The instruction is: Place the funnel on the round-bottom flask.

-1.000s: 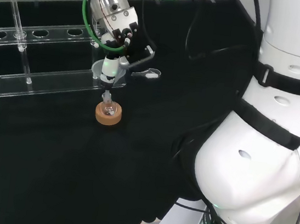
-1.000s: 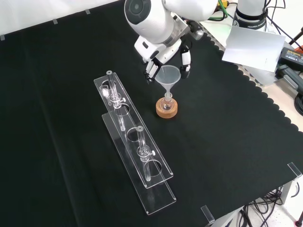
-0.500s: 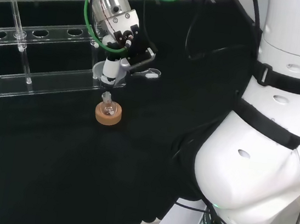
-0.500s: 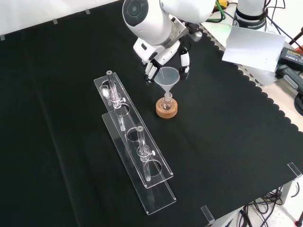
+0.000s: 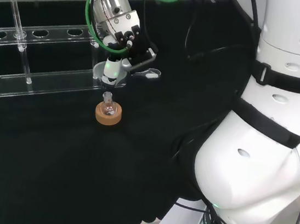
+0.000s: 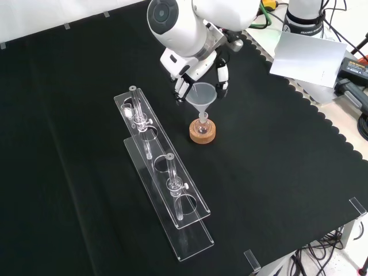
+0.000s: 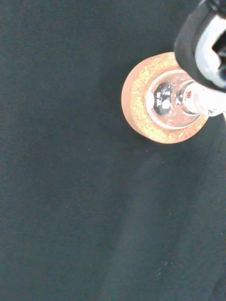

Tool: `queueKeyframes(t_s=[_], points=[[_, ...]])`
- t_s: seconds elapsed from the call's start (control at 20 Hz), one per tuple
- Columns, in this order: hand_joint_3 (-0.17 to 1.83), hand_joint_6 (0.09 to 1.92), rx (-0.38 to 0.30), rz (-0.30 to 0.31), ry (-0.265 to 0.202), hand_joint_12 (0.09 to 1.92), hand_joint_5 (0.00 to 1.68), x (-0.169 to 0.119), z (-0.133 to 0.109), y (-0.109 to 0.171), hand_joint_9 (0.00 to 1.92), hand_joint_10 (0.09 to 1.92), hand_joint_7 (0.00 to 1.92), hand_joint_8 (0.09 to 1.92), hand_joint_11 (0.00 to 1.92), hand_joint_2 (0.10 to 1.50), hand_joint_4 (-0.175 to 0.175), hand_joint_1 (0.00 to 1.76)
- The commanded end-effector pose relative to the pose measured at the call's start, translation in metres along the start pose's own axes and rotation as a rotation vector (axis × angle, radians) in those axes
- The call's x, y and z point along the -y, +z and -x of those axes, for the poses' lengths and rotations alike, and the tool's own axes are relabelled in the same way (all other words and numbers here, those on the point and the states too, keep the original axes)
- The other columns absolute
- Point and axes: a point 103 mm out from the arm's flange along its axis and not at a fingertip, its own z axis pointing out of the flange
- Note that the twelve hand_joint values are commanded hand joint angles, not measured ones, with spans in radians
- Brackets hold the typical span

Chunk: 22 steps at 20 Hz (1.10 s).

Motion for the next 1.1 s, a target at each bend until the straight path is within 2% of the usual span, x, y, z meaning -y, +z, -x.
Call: queueKeyframes(t_s=[0.05, 1.1], points=[[0.55, 0.58, 0.019, 0.006, -0.016, 1.05, 0.98, -0.0033, 0.0030, 0.0018, 1.19, 0.21, 0.74, 0.68, 0.83, 0.75, 0.028, 0.95], [0.55, 0.60, 0.004, -0.015, -0.020, 1.07, 0.92, -0.0040, 0.0049, 0.0049, 1.14, 0.21, 0.69, 0.68, 0.81, 0.75, 0.018, 0.93]])
